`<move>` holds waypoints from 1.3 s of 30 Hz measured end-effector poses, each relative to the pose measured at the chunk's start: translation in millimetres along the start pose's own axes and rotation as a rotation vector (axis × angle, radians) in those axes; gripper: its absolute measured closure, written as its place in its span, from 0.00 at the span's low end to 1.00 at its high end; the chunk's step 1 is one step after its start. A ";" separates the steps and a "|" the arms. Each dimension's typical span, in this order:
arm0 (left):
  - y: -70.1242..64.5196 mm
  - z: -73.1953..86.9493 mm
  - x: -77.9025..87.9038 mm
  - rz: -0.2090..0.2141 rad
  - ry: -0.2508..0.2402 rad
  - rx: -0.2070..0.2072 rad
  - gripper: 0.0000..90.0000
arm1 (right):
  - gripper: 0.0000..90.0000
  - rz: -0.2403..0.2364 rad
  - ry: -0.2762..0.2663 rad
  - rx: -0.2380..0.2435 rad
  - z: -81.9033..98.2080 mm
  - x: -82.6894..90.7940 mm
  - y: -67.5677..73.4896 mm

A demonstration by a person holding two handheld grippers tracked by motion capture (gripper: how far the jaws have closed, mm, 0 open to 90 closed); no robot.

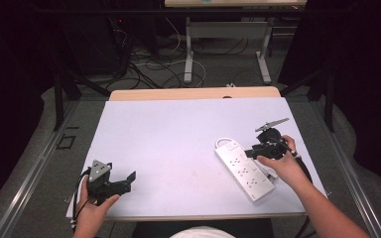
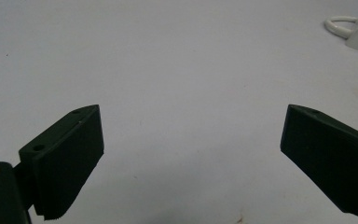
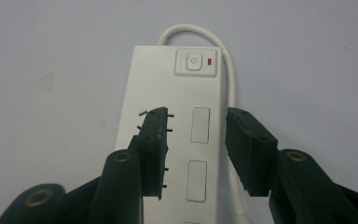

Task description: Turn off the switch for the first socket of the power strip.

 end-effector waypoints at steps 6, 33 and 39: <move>-0.5 -0.2 -0.3 -0.001 -0.004 0.005 0.07 | 0.63 0.003 -0.018 0.010 3.0 10.3 -0.6; -0.4 -0.2 0.1 -0.003 -0.003 0.004 0.07 | 0.28 0.044 -0.143 -0.035 22.3 44.4 -9.8; -0.7 -0.2 0.1 -0.002 -0.003 0.006 0.07 | 0.17 0.048 -0.177 -0.043 29.6 47.4 -13.1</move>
Point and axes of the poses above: each handheld gripper's, and its own axes: x roughly backward along the jaws, z roughly out of its underside, y roughly to its left, the point moved 8 cm from there along -x, roughly forward along the jaws, and after that the axes turned 2 degrees about -z, right-handed, at the moved point
